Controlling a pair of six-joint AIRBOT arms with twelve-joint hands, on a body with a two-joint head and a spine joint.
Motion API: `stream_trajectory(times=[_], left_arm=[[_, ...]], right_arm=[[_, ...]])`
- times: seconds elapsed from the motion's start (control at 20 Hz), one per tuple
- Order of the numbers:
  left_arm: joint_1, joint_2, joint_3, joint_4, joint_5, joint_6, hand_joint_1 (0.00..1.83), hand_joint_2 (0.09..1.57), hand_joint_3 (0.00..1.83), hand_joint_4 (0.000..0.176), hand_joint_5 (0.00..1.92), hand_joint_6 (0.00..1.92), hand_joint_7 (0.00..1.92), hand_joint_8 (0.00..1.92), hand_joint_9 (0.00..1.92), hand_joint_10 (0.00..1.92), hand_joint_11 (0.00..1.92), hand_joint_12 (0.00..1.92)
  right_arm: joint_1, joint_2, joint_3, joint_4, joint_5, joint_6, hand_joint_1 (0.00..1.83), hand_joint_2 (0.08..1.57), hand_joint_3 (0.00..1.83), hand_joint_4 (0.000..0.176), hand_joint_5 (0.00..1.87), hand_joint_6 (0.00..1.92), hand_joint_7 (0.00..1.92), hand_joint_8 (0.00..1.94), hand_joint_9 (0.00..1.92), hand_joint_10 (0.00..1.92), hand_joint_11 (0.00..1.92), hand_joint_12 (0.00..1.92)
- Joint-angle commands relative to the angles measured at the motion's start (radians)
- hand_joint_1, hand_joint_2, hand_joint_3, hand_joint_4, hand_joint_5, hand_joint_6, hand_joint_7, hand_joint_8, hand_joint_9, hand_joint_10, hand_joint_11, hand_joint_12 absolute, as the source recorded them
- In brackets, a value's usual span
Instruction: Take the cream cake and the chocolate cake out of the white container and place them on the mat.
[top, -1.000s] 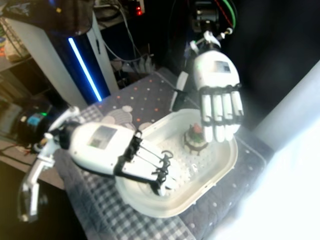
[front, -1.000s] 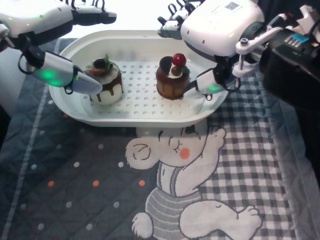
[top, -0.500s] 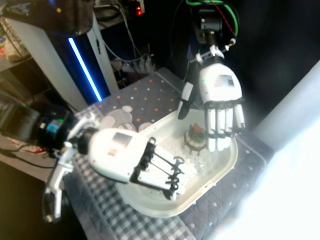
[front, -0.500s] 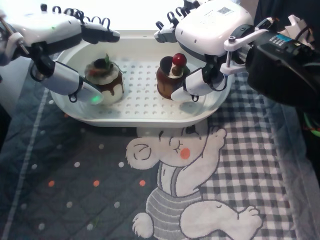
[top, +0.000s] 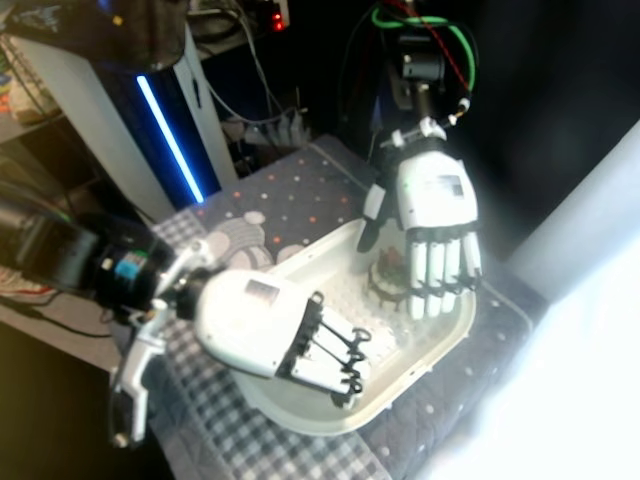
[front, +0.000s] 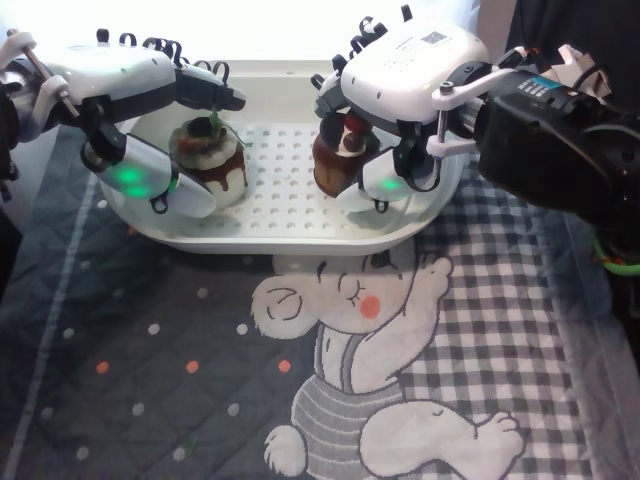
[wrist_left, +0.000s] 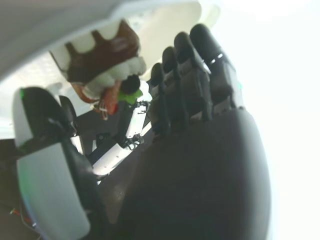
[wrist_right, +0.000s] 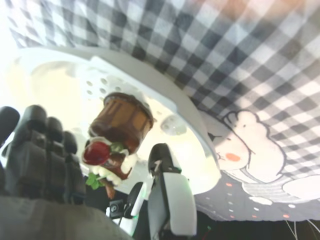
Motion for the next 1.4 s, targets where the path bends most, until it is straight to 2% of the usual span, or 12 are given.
stream_trajectory(times=[0.0,0.1,0.15,0.2,0.25,0.4,0.8,0.9,0.95,1.1,1.15,1.35], left_arm=[[-0.002,-0.002,0.005,-0.001,-0.100,0.001,0.88,1.01,0.02,0.000,0.50,0.04,0.59,0.04,0.54,0.15,0.03,1.34],[0.001,-0.007,0.009,-0.002,-0.098,0.001,1.07,1.14,0.01,0.000,0.73,0.07,0.85,0.07,0.81,0.22,0.33,1.37],[0.002,-0.008,0.010,-0.004,-0.096,0.001,1.17,1.19,0.01,0.000,0.70,1.09,0.92,0.90,0.91,0.25,0.43,1.32],[0.004,-0.009,0.013,-0.008,-0.096,0.001,1.31,1.20,0.00,0.000,0.62,1.31,0.88,1.12,0.83,1.17,0.45,1.37],[0.004,-0.010,0.015,-0.009,-0.096,0.001,1.33,1.24,0.00,0.000,0.61,1.41,0.80,1.25,0.72,1.45,0.43,1.41],[0.007,-0.013,0.020,-0.018,-0.099,0.000,1.34,1.23,0.00,0.000,0.70,1.38,0.78,1.24,0.69,1.52,0.44,1.46],[0.016,0.005,0.002,-0.035,-0.218,-0.055,1.34,1.23,0.00,0.000,0.67,1.32,0.80,1.29,0.72,1.50,0.49,1.50],[0.016,0.052,-0.064,-0.013,-0.299,-0.055,1.34,1.22,0.00,0.000,0.66,1.34,0.82,1.26,0.73,1.48,0.52,1.47],[0.016,0.078,-0.098,0.000,-0.343,-0.055,1.34,1.22,0.00,0.000,0.68,1.36,0.81,1.26,0.73,1.47,0.52,1.47],[0.025,0.146,-0.184,0.037,-0.443,-0.056,1.34,1.22,0.00,0.000,0.68,1.37,0.81,1.24,0.74,1.45,0.54,1.47],[0.040,0.180,-0.226,0.051,-0.485,-0.056,1.34,1.21,0.00,0.000,0.68,1.36,0.82,1.22,0.76,1.43,0.58,1.45],[0.118,0.300,-0.358,0.079,-0.617,-0.056,1.35,1.20,0.00,0.000,0.73,1.26,0.82,1.21,0.80,1.42,0.64,1.50]], right_arm=[[0.018,-0.001,0.005,-0.009,0.106,-0.004,0.88,0.94,0.02,0.000,0.71,0.03,0.78,0.03,0.76,0.07,0.20,1.40],[0.018,-0.001,0.005,-0.009,0.106,-0.004,0.97,1.04,0.01,0.000,0.91,0.06,0.89,0.03,0.84,0.13,0.22,1.48],[0.018,-0.001,0.005,-0.009,0.106,-0.004,1.01,1.07,0.00,0.000,0.98,0.06,0.94,0.03,0.86,0.16,0.25,1.48],[0.018,-0.001,0.005,-0.009,0.106,-0.004,1.12,1.12,0.00,0.000,0.97,0.81,1.02,0.03,0.89,0.24,0.30,1.56],[0.018,-0.001,0.005,-0.009,0.106,-0.004,1.21,1.13,0.00,0.000,1.01,0.99,0.92,0.81,0.88,0.47,0.32,1.60],[0.018,-0.001,0.005,-0.008,0.106,-0.004,1.21,1.16,0.00,0.000,0.97,1.07,0.84,1.17,0.79,0.98,0.41,1.70],[0.018,0.015,-0.053,-0.009,0.195,-0.004,1.24,1.16,0.00,0.000,0.93,0.88,0.90,1.36,0.83,1.42,0.66,1.84],[0.018,0.071,-0.117,-0.024,0.267,-0.003,1.17,1.16,0.00,0.000,0.91,1.04,0.99,1.71,1.07,1.86,1.10,1.92],[0.018,0.102,-0.151,-0.043,0.308,-0.003,1.21,1.24,0.00,0.000,0.79,1.00,0.75,1.67,0.93,1.92,1.00,1.92],[0.018,0.188,-0.246,-0.096,0.410,-0.003,1.23,1.16,0.00,0.000,0.82,1.12,0.99,1.15,0.84,1.34,0.52,1.86],[0.018,0.221,-0.290,-0.124,0.450,-0.003,1.26,1.13,0.00,0.000,0.87,0.98,1.05,1.11,0.87,1.35,0.51,1.91],[0.004,0.311,-0.417,-0.206,0.540,-0.003,1.22,1.22,0.00,0.000,0.76,1.03,0.83,1.54,0.98,1.65,0.95,1.90]])
